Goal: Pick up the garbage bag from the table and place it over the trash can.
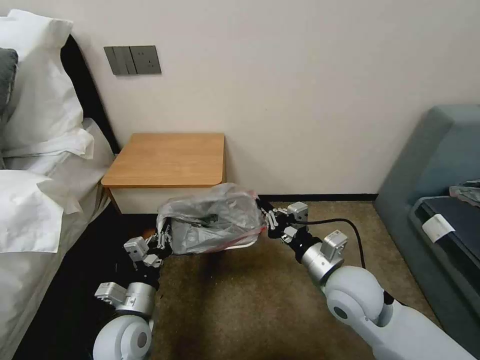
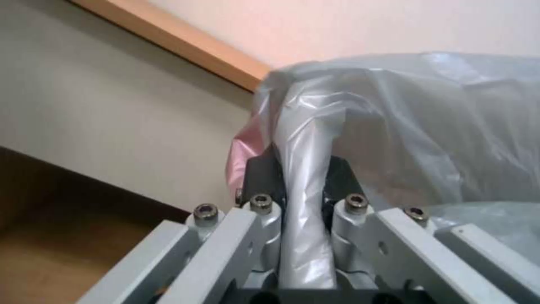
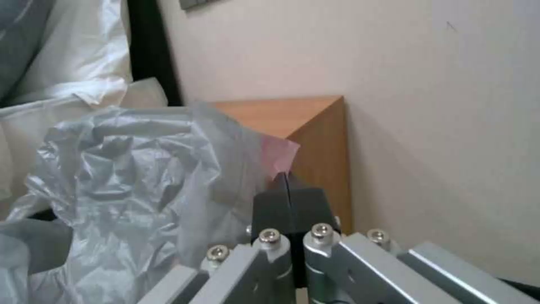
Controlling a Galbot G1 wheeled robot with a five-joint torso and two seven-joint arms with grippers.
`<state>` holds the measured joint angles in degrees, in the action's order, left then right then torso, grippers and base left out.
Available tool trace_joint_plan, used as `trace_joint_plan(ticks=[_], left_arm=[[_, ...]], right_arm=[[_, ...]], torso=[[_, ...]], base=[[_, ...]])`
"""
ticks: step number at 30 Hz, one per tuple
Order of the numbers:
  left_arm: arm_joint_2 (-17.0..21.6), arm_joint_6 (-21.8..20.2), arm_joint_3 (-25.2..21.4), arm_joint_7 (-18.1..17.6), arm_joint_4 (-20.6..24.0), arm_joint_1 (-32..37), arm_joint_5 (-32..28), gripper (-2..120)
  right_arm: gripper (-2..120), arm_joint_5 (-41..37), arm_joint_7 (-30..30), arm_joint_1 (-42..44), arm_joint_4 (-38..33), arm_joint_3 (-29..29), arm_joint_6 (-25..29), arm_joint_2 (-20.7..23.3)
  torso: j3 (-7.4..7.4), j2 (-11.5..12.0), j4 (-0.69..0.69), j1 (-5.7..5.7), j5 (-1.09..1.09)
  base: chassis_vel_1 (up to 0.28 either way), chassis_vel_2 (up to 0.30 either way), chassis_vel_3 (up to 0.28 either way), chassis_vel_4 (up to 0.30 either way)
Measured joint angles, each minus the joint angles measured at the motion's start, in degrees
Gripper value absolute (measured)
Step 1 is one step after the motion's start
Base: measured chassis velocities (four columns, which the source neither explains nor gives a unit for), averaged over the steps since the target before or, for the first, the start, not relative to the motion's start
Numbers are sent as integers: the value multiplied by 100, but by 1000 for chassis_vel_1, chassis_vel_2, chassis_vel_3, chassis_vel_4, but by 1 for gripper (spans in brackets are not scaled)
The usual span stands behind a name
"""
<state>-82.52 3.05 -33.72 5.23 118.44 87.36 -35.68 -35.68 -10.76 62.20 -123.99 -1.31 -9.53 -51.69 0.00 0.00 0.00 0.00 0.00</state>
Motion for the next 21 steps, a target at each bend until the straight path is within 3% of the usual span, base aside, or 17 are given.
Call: trace_joint_plan(ticks=[9,16,19,21], left_arm=[[-75,-93,28,-286,48,-50,-284,5],[-161,-558,46,-801,212,-114,-717,5],[-194,-724,57,-931,308,-113,-891,5],[-218,-880,84,-1046,383,-103,-993,5]], right_arm=[[0,126,-37,147,-8,35,-64,-3],[0,330,-105,308,-223,229,-176,7],[0,675,-102,298,-64,291,-80,-11],[0,1322,-96,291,189,359,135,-73]], torso=[[0,0,-1,0,0],[-1,0,0,0,1],[-1,0,0,0,0],[-1,0,0,0,1]], base=[[0,0,0,0],[0,0,0,0],[0,0,0,0],[0,0,0,0]])
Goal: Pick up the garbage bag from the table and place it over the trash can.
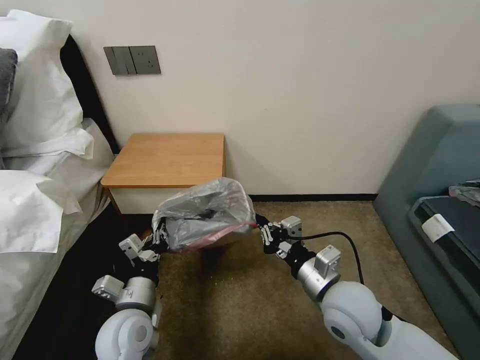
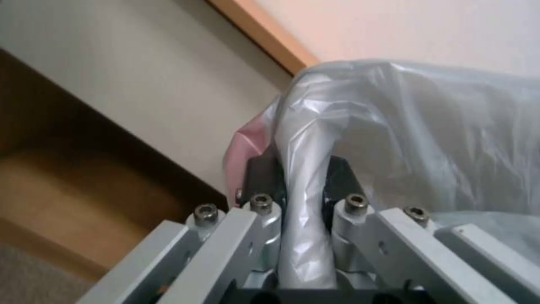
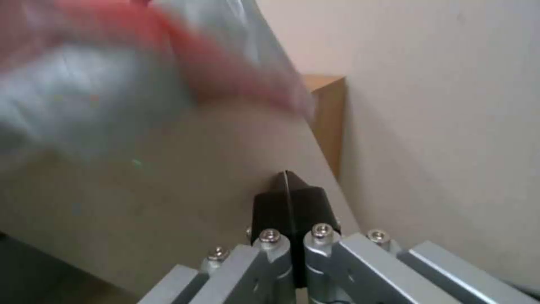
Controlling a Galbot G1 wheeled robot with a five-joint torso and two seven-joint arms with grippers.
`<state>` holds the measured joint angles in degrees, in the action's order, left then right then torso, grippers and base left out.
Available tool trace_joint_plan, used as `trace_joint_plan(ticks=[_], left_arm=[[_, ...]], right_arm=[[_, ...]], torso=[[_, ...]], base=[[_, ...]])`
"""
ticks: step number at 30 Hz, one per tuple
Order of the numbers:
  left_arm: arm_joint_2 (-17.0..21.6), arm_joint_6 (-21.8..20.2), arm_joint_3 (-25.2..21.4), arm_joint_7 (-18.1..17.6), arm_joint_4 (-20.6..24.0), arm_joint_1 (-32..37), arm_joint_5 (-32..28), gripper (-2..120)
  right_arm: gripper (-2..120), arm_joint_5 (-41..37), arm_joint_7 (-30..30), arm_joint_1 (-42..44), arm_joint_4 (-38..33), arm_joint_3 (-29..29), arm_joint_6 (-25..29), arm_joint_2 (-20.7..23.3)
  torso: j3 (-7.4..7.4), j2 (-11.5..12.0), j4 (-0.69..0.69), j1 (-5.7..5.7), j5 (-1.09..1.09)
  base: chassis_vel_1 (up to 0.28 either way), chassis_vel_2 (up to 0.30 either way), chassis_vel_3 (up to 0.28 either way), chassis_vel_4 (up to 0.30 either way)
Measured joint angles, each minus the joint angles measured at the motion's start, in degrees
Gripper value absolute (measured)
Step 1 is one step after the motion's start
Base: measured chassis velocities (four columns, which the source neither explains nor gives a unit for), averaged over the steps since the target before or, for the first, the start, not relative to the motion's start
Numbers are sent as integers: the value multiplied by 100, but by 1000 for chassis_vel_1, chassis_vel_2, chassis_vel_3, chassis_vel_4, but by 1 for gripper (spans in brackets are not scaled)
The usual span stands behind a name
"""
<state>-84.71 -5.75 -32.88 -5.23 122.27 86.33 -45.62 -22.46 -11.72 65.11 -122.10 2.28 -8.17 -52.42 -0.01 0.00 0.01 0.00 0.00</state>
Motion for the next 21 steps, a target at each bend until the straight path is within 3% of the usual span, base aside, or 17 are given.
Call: trace_joint_plan(ticks=[9,11,13,14,16,17,20,21], left_arm=[[2,-101,-15,-113,60,38,-92,5],[-3,-86,-23,-114,36,33,18,5],[-8,-66,-36,-111,8,26,93,5],[-11,-41,-57,-104,-26,20,162,5],[-8,15,-115,-85,-94,7,254,5],[-8,15,-115,-85,-94,7,254,5],[13,91,-152,-26,-159,-5,370,5],[13,91,-152,-26,-159,-5,370,5]], right_arm=[[0,1005,-23,37,349,15,237,-93],[0,1532,-147,136,395,-154,219,-133],[0,1567,-169,222,366,-242,216,-145],[-1,1354,-185,341,261,-319,209,-161],[8,333,-332,650,-175,-444,17,-244],[8,333,-332,650,-175,-444,17,-244],[24,-1277,-513,944,-883,-605,-240,-451],[24,-1277,-513,944,-883,-605,-240,-451]], torso=[[0,0,-1,0,-1],[0,0,-1,0,-1],[0,0,-1,0,0],[0,0,0,0,0],[1,0,0,0,0],[1,0,0,0,0],[1,0,0,0,0],[1,0,0,0,0]], base=[[0,0,0,0],[0,0,0,0],[0,0,0,0],[0,0,0,0],[0,0,0,0],[0,0,0,0],[0,0,0,0],[0,0,0,0]])
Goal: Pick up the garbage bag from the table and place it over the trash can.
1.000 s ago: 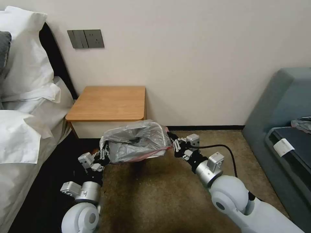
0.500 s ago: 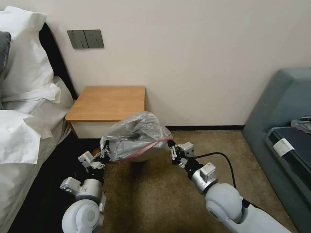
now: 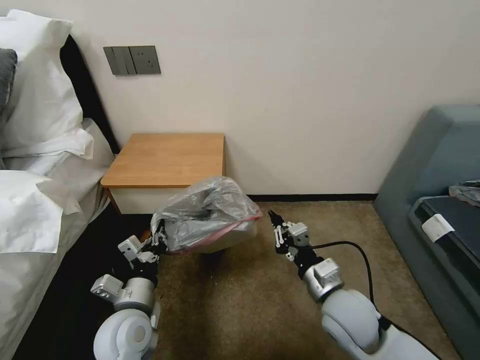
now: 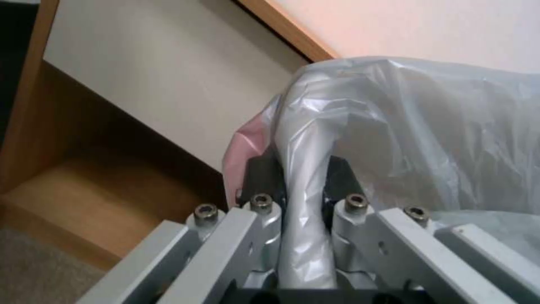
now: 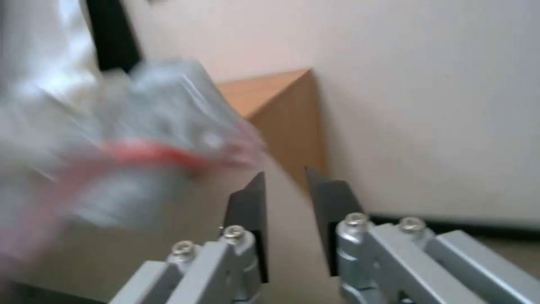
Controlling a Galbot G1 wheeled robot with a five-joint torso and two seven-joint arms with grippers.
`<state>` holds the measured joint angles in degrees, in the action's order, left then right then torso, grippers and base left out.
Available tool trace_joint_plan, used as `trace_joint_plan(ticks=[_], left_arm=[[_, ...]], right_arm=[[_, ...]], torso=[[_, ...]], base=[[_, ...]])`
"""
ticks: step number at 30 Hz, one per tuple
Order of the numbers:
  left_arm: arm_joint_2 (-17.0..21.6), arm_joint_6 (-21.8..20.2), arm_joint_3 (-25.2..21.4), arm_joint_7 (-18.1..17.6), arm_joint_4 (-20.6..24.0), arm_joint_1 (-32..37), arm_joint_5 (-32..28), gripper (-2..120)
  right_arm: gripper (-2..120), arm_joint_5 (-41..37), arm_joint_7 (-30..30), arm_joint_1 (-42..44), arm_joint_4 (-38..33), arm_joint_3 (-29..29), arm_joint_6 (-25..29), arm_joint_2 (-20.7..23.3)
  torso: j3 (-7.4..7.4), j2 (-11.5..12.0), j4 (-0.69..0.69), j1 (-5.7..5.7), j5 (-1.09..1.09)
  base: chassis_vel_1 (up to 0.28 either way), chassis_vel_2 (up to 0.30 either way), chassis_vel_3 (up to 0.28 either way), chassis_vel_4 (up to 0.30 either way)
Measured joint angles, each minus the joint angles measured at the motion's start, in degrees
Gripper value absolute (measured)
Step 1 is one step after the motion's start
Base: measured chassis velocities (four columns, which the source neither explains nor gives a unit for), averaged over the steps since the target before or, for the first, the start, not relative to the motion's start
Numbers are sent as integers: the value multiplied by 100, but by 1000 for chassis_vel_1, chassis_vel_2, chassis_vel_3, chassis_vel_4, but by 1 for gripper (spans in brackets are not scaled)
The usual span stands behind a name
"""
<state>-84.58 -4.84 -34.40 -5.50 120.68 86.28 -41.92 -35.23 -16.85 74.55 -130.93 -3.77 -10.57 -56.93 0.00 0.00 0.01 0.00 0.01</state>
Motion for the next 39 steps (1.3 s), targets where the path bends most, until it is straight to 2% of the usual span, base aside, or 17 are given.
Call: trace_joint_plan(ticks=[3,5,6,7,9,11,12,14,16,26,32,39], left_arm=[[2,52,-1,53,-22,-9,73,5],[2,58,1,62,-22,-9,80,5],[-2,75,10,82,-22,-6,100,5],[-6,86,16,89,-25,-2,118,5],[-9,94,19,94,-30,2,130,5],[-12,108,20,99,-51,4,146,5],[-12,108,20,99,-51,4,146,5],[-16,116,13,100,-75,-11,150,5],[-24,116,11,100,-79,-32,150,5],[-35,128,-16,100,-112,-57,213,5],[-29,148,-22,114,-114,-45,257,5],[-39,206,0,166,-78,-2,372,5]], right_arm=[[37,-1559,-520,-1,-475,-23,-289,-168],[40,-1777,-615,-19,-526,-21,-322,-199],[47,-2340,-866,-81,-638,-18,-386,-301],[52,-2574,-960,-102,-669,-18,-409,-378],[55,-2674,-1005,-103,-688,-23,-428,-443],[65,-2595,-1030,11,-747,-55,-548,-540],[65,-2595,-1030,11,-747,-55,-548,-540],[75,-1985,-957,290,-736,-196,-852,-475],[85,-1781,-854,456,-704,-363,-910,-373],[90,-2738,-906,540,-1060,-493,-800,-595],[92,-2897,-1008,518,-1120,-482,-806,-842],[92,-2890,-1146,323,-785,-465,-902,-1174]], torso=[[0,0,0,0,1],[0,0,0,0,0],[0,0,-1,0,1],[0,0,-1,0,0],[0,0,-2,0,-1],[0,0,-2,0,-1],[0,0,-2,0,-1],[0,0,-1,0,-1],[0,0,-1,0,-1],[0,0,-1,0,-1],[0,0,0,0,0],[0,0,-1,0,0]], base=[[0,0,0,0],[0,0,0,0],[0,0,0,0],[0,0,0,0],[0,0,0,0],[0,0,0,0],[0,0,0,0],[0,0,0,0],[0,0,0,0],[0,0,0,0],[0,0,0,0],[0,0,0,0]])
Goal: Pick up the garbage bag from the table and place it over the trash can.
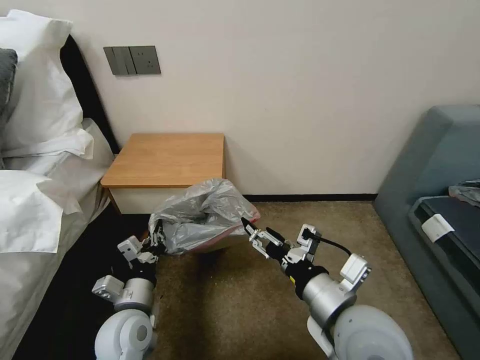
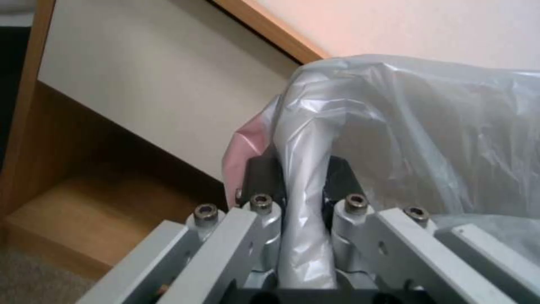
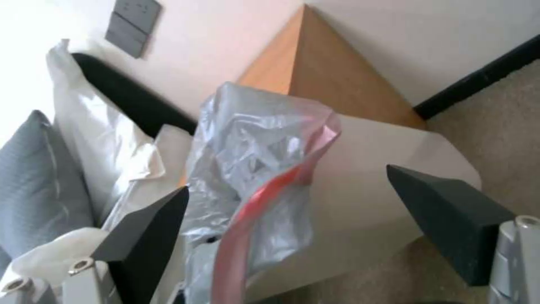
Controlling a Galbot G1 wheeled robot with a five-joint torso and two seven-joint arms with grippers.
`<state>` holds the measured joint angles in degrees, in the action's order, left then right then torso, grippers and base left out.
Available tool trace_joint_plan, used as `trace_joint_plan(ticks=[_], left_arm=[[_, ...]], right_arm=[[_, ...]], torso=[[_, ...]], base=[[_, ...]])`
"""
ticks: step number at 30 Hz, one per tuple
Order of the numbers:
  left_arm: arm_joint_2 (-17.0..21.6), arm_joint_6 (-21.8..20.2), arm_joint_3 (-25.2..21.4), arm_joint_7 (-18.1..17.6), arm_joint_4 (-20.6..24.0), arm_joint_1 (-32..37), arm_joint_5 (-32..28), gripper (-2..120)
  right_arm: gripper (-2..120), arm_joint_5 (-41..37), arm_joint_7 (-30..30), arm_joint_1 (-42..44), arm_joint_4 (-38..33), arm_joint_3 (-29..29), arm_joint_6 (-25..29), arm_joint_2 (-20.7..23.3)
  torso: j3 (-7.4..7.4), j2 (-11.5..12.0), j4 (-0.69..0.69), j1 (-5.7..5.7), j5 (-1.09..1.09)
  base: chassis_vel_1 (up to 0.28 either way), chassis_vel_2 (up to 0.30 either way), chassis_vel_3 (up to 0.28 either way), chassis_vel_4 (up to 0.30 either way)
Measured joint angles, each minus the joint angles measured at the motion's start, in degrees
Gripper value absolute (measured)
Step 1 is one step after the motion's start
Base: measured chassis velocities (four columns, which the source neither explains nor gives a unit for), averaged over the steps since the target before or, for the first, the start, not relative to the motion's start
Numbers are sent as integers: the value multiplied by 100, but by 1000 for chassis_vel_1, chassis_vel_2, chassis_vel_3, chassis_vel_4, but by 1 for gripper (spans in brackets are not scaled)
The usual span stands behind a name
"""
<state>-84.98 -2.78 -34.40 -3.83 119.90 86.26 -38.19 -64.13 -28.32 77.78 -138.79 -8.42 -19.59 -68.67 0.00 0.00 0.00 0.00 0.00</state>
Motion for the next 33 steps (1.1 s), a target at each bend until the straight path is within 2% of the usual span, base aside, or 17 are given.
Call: trace_joint_plan(ticks=[6,9,11,13,14,15,17,18,21,25,27,28,30,33], left_arm=[[6,8,-2,9,37,24,3,5],[-2,9,-1,10,38,25,4,5],[-12,11,4,10,38,24,5,5],[-14,12,7,10,41,24,3,5],[-16,12,13,10,54,25,-5,5],[-16,12,13,10,54,25,-5,5],[-19,12,15,10,96,38,-40,5],[-19,12,15,10,96,38,-40,5],[-19,12,20,10,118,47,-61,5],[-17,12,21,10,118,48,-68,5],[-14,12,23,9,122,43,-77,5],[-14,12,23,9,122,43,-77,5],[-16,12,28,6,139,35,-112,5],[-20,12,29,5,155,27,-155,5]], right_arm=[[92,86,41,-59,147,-17,12,-63],[85,117,72,-73,175,-18,21,-85],[74,180,114,-70,209,0,35,-113],[70,208,126,-65,226,10,40,-121],[62,260,149,-55,251,20,56,-133],[62,260,149,-55,251,20,56,-133],[52,325,178,-41,278,30,77,-139],[52,325,178,-41,278,30,77,-139],[36,374,232,-44,288,34,111,-139],[28,375,248,-54,286,35,125,-144],[14,380,280,-53,282,37,145,-167],[14,380,280,-53,282,37,145,-167],[4,464,296,-18,283,81,156,-186],[0,579,310,37,301,134,170,-193]], torso=[[0,0,0,0,0],[0,0,0,0,0],[0,0,0,0,0],[0,0,-1,0,0],[0,0,0,0,0],[0,0,0,0,0],[0,0,0,0,0],[0,0,0,0,0],[0,0,0,0,0],[0,0,0,0,0],[0,0,0,0,0],[0,0,0,0,0],[0,0,0,0,0],[0,0,0,0,0]], base=[[0,0,0,0],[0,0,0,0],[0,0,0,0],[0,0,0,0],[0,0,0,0],[0,0,0,0],[0,0,0,0],[0,0,0,0],[0,0,0,0],[0,0,0,0],[0,0,0,0],[0,0,0,0],[0,0,0,0],[0,0,0,0]])
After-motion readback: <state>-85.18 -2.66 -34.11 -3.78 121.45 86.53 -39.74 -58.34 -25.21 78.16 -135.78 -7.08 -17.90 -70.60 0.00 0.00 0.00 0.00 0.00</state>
